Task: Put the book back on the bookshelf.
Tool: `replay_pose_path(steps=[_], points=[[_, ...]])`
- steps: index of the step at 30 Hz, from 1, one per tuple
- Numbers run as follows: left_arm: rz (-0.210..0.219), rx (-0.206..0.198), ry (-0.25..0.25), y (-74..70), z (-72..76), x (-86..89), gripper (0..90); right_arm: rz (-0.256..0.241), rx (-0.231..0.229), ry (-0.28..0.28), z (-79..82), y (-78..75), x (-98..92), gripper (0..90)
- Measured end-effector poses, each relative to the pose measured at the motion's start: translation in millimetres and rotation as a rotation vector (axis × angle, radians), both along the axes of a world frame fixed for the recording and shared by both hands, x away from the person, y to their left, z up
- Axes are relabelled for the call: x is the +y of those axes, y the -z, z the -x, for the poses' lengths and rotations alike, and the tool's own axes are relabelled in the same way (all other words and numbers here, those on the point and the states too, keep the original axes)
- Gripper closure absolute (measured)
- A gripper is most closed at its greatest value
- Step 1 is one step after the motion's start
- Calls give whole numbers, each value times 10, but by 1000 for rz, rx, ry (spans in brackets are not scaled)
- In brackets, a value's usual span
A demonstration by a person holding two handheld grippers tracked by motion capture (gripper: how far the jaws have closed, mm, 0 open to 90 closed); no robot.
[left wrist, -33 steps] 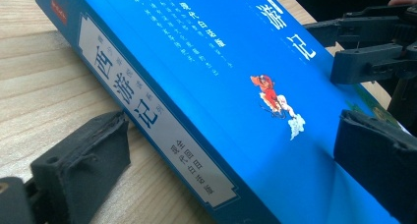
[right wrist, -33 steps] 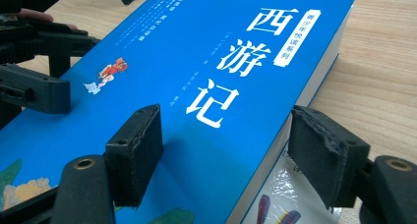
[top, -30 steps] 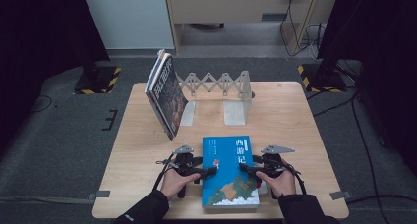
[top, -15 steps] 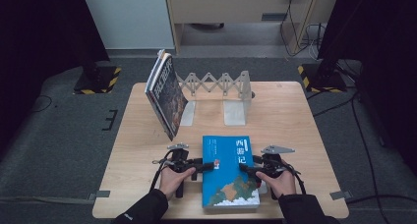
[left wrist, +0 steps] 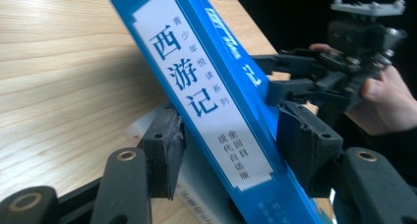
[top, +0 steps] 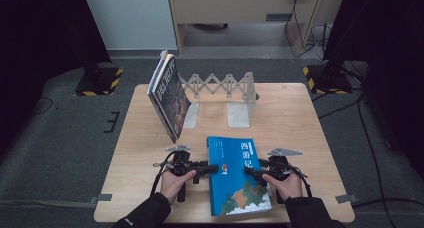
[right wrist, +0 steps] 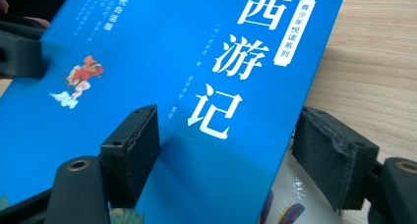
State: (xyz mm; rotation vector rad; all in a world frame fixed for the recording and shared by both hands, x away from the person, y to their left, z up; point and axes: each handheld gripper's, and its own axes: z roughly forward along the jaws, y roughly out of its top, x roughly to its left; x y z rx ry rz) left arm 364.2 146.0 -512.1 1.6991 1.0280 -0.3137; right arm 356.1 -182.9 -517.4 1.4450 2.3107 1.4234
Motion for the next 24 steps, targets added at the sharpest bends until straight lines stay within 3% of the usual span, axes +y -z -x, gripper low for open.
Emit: replay_pose_path(steps=[4,16,24], points=[[-18,20,39,-10,-38,-54,439,-2,2,-1,-3,-3,9,262],[-25,62,29,29,-198,-217,449,10,1,-7,-15,-11,2,264],[-34,67,23,55,-215,-221,467,25,-4,-18,-21,-17,-14,270]])
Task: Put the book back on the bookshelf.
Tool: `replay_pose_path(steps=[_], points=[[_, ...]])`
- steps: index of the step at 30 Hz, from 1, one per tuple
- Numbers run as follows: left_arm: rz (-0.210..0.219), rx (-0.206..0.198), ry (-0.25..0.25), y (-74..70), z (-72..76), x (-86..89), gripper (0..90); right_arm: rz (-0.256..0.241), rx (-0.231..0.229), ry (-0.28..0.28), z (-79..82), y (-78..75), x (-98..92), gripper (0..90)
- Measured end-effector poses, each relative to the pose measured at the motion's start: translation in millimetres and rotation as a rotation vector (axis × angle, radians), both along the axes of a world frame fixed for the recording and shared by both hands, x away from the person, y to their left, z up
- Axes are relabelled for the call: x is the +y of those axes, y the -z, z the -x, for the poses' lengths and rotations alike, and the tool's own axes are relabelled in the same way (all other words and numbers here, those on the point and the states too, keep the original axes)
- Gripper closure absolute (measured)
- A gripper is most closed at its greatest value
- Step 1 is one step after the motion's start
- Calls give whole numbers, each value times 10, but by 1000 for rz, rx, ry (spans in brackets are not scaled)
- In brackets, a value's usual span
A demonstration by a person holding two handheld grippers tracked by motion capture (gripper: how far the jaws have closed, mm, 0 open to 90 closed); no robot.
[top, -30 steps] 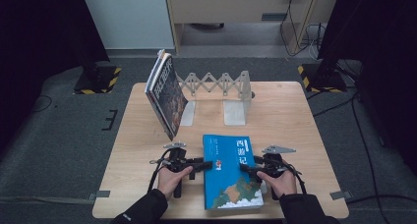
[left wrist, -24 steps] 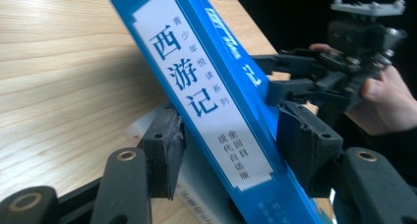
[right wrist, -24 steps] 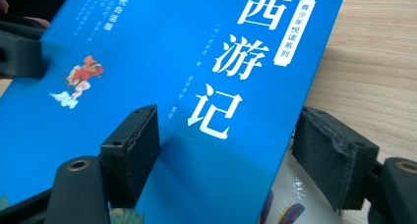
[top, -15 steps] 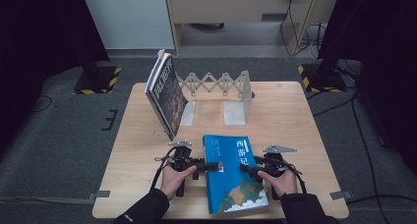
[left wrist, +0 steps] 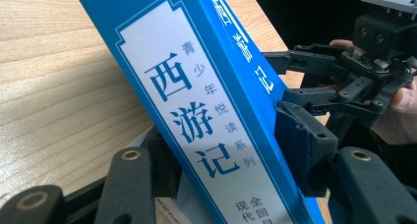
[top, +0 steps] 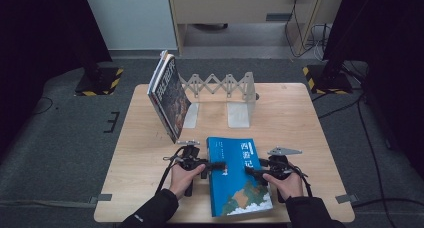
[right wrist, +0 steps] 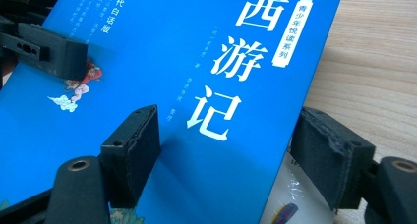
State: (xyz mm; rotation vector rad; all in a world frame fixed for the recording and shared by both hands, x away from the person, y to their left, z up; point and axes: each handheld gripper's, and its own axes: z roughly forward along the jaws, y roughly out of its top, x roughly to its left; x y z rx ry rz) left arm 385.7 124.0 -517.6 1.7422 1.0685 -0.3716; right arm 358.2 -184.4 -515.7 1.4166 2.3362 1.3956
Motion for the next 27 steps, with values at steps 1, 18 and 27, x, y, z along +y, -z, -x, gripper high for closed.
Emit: replay_pose_path(steps=[1,18,27], points=[[-3,-2,0,-1,3,-1,468,-10,3,1,-2,3,-9,277],[-25,-7,-17,-150,-58,36,500,-33,-7,-5,-64,-18,9,308],[-15,19,-39,-69,-57,57,498,-43,28,6,-37,36,-8,293]])
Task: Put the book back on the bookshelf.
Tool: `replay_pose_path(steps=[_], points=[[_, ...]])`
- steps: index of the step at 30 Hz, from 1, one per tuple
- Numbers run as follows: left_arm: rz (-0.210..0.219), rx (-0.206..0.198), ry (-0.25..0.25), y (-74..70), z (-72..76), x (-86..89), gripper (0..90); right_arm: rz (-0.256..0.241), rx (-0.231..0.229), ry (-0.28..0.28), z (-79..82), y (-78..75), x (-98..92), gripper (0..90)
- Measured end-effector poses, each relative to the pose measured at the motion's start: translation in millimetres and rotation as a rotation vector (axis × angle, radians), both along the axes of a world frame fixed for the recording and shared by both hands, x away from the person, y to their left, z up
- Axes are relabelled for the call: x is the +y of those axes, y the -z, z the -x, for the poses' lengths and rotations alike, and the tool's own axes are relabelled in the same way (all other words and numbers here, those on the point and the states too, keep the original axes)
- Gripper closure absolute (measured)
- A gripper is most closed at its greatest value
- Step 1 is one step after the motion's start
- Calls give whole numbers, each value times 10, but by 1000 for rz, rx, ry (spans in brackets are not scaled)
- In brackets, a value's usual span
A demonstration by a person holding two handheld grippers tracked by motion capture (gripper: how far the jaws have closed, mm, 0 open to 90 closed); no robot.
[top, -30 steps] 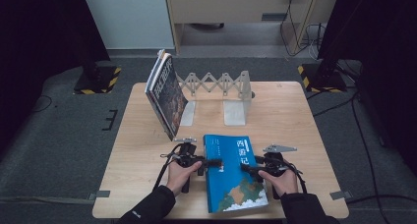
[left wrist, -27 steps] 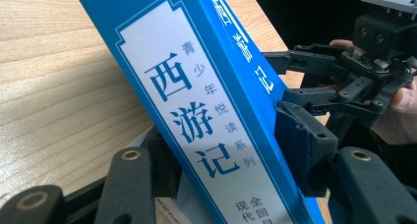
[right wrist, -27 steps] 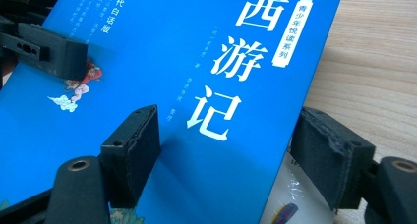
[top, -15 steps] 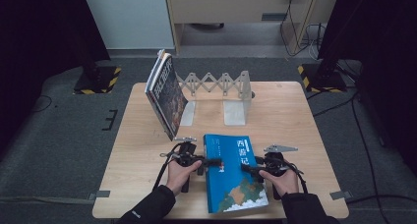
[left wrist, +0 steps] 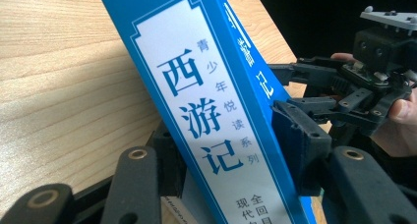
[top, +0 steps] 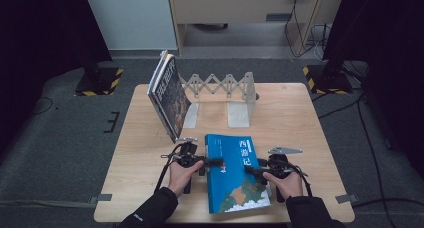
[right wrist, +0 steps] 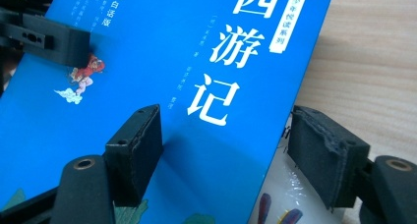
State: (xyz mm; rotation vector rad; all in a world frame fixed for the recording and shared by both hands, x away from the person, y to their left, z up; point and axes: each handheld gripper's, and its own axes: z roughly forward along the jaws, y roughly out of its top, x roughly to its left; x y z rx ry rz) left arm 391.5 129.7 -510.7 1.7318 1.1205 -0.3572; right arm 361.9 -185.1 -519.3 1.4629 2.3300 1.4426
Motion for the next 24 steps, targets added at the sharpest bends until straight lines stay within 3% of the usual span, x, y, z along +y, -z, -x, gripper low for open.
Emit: replay_pose_path(steps=[4,7,11,14,24], points=[[6,7,-2,-15,-3,-5,502,-25,20,8,-1,18,43,277],[-8,-28,7,-94,0,-22,508,-20,20,-5,-17,-4,30,290],[3,-76,-12,-199,1,-16,526,-23,-25,-8,-34,-48,28,321],[32,-85,-23,-233,6,-6,540,-54,-57,6,-32,-92,0,385],[15,-54,-33,-182,-73,-77,536,-63,-82,2,-29,-129,-19,436]])
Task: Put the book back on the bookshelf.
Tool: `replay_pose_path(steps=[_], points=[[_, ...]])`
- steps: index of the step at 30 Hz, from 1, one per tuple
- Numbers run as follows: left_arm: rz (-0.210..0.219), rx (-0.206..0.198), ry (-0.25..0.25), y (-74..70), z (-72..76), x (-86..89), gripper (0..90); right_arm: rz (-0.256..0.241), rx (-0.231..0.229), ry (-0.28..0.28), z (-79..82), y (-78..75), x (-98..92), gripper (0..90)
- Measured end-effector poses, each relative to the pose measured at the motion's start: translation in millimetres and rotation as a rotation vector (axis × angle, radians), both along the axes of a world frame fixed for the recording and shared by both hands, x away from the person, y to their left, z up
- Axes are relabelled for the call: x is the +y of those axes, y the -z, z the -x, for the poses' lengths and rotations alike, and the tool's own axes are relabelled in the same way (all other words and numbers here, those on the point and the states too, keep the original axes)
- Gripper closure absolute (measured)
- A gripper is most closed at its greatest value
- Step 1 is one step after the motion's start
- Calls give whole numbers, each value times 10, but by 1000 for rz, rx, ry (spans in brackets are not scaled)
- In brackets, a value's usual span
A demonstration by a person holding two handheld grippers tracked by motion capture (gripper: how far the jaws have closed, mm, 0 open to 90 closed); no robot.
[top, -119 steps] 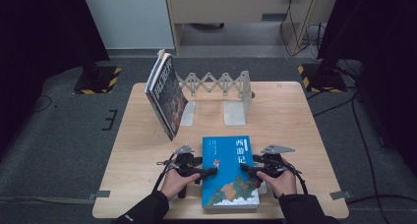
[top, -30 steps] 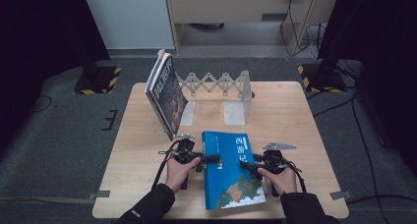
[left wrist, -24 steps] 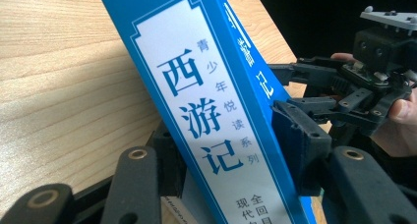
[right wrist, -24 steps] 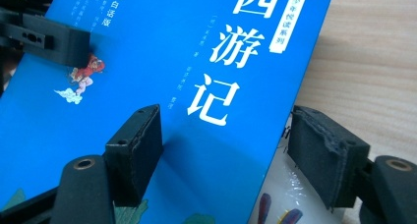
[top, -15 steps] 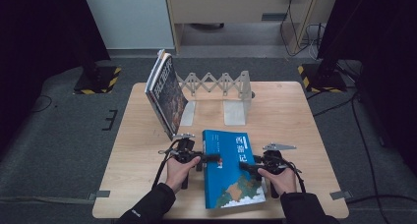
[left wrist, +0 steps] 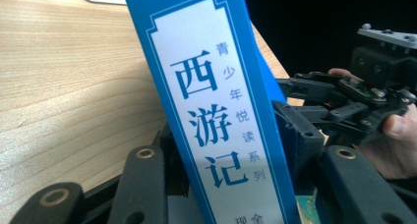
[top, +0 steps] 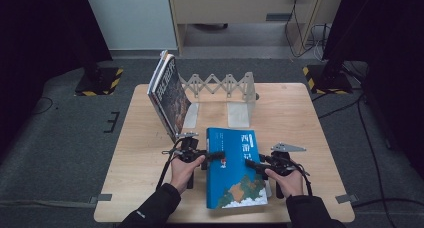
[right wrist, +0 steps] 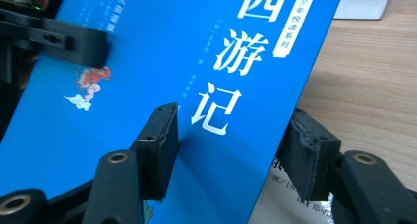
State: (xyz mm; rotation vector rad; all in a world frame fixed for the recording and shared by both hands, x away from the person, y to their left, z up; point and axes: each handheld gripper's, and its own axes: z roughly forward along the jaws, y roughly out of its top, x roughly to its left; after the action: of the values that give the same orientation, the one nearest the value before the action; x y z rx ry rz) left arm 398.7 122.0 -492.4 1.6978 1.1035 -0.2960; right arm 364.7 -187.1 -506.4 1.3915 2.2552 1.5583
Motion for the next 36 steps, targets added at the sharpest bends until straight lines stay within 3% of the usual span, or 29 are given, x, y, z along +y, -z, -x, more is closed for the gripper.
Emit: replay_pose_path(steps=[5,9,13,18,22,23,26,34,36], points=[[20,31,1,47,-50,-12,547,1,22,10,-13,39,-20,432],[14,14,13,36,-38,9,550,-11,51,13,-30,68,-23,395],[15,9,19,22,-25,9,551,-8,71,-7,-39,114,5,296],[21,-1,19,-5,-10,-3,554,-16,90,-14,-56,136,17,291],[22,-30,29,-61,15,-18,559,-7,74,-30,-56,95,7,295],[42,-63,33,-137,41,-39,562,-11,62,-34,-50,68,6,295],[64,-88,34,-211,56,-59,562,-8,36,-38,-41,18,3,307],[25,-92,22,-188,49,-113,556,-2,4,-71,-22,-21,53,363],[51,-62,13,-173,45,-108,560,-14,-5,-83,-13,-38,67,390]])
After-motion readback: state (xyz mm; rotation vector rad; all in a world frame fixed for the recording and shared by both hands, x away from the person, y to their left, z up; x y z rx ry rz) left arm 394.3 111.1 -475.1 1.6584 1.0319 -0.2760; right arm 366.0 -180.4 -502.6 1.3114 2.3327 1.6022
